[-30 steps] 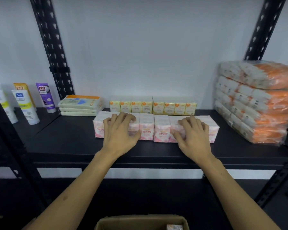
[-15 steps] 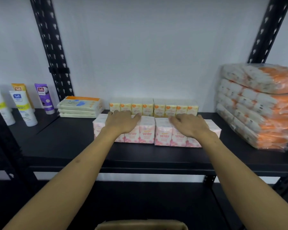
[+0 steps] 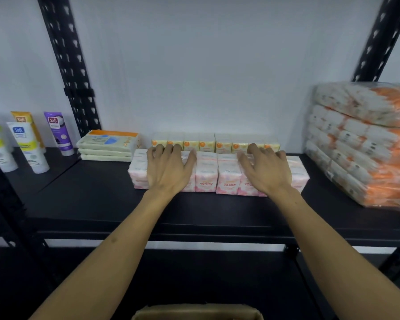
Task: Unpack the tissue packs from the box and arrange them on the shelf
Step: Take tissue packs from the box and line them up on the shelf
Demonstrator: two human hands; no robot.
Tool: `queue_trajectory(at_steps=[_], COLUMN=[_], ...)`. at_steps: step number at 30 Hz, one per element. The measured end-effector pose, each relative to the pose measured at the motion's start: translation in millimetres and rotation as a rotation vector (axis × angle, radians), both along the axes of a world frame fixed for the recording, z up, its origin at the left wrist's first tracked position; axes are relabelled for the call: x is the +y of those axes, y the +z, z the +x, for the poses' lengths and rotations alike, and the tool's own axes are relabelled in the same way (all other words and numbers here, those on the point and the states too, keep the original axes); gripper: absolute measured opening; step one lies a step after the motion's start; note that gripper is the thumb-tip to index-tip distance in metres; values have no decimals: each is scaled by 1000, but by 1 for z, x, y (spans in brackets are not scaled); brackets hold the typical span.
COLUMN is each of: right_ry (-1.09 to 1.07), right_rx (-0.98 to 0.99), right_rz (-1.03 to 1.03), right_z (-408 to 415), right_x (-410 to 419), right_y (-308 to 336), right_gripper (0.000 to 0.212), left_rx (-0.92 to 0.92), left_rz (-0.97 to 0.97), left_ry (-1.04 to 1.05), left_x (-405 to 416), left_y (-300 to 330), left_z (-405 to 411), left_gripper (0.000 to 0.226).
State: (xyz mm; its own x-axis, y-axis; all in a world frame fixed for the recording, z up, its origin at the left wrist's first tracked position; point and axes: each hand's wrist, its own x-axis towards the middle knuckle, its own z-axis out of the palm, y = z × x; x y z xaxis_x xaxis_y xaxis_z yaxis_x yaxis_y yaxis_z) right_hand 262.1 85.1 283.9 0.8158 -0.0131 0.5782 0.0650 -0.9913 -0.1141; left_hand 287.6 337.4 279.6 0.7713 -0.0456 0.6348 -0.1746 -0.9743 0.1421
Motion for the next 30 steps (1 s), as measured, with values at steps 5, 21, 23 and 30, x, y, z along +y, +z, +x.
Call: queue_trajectory(at_steps=[5, 21, 23, 30], right_ry=[10, 84, 86, 82], right_rx=[-112, -240, -235, -63], right_rz=[-9, 123, 185, 289], right_z=[-14, -92, -94, -64], right_x=[0, 6, 6, 0], right_y=[-11, -44, -31, 27], right_gripper=[50, 33, 28, 31], left_rx=[-85, -89, -45, 101], left_rz=[34, 53, 90, -19], left_ry=[5, -130, -139, -194], left_x=[4, 30, 36, 38], left_y=[-10, -34, -20, 39], left_z=[-18, -94, -94, -68], left_gripper=[53, 53, 55, 49])
